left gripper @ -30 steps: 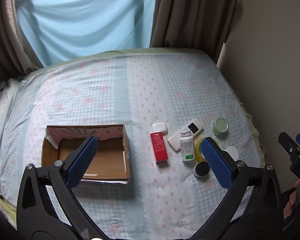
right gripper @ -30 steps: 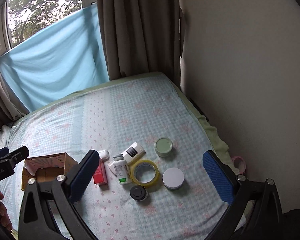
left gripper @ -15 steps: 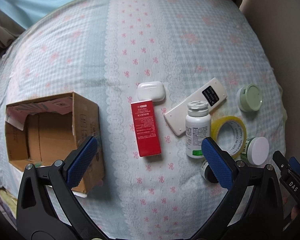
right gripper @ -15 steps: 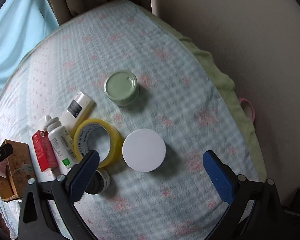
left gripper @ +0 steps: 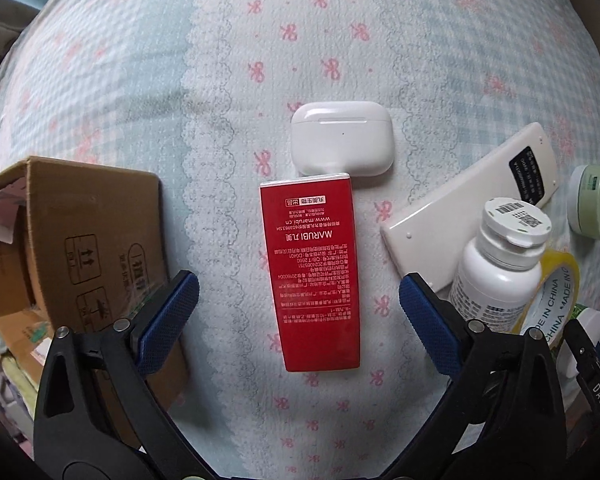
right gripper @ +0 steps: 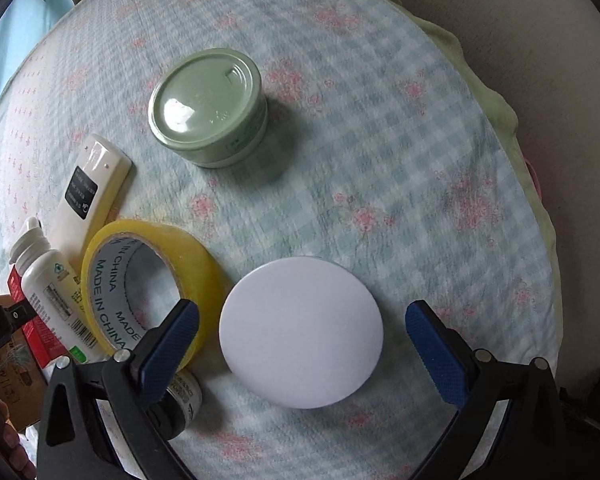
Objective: Organize rigid objects
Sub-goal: 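Move the left gripper to the red carton while the right gripper approaches the white round jar, then close the left gripper on the red carton while the right gripper grasps the white jar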
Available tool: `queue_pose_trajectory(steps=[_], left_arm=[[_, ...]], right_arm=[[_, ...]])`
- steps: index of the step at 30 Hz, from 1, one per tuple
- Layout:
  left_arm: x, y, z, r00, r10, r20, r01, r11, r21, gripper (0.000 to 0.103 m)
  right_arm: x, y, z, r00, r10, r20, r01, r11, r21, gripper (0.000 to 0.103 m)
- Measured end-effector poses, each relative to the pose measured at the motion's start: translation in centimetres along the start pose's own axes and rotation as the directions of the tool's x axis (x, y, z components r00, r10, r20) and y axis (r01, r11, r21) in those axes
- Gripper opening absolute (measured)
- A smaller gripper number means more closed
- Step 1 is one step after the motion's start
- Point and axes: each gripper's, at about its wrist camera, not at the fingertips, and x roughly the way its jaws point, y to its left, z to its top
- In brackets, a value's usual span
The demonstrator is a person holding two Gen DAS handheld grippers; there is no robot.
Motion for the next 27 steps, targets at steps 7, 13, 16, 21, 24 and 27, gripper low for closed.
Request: queue_pose_trajectory(steps=[7, 13, 16, 21, 24, 27], left_arm=[[3.1, -0.1, 0.3, 0.999, -0.02, -0.051, 0.02, 1.0, -0.012, 0.089], [4.6, -0.3, -0.1, 0.997, -0.046, -0.066, 0.046, 0.999, -0.007, 0.075], [4.5, -0.2, -0.1, 0.996, -0.069, -0.056, 0.07, 0.997, 0.014, 0.059], [3.9, -1.3, 0.7, 0.996, -0.077, -0.051, 0.079, 0.996, 0.037, 0.04], [4.2, -1.3, 0.7, 0.996, -0.082, -0.045, 0.084, 0.996, 0.039, 0.039], [3.5, -1.1, 0.2, 0.996, -0.079, -0.041, 0.081, 0.996, 0.045, 0.039]], right_arm=[[0.2, -0.4, 0.1, 1.0, -0.024, -0.02, 0.025, 0.999, 0.032, 0.098], [3.5, -0.6, 0.6, 0.995, -0.018, -0.102, 0.023, 0.999, 0.046, 0.075], [4.5, -0.3, 0.8, 0.993, -0.014, -0.114, 0.02, 0.998, 0.051, 0.069], [5.3, -0.6, 0.9, 0.993, -0.023, -0.114, 0.028, 0.999, 0.046, 0.068], [4.7, -0.2, 1.0, 0.994, -0.023, -0.111, 0.028, 0.998, 0.05, 0.068], [3.3, -0.6, 0.5, 0.995, -0.018, -0.102, 0.024, 0.998, 0.051, 0.068]])
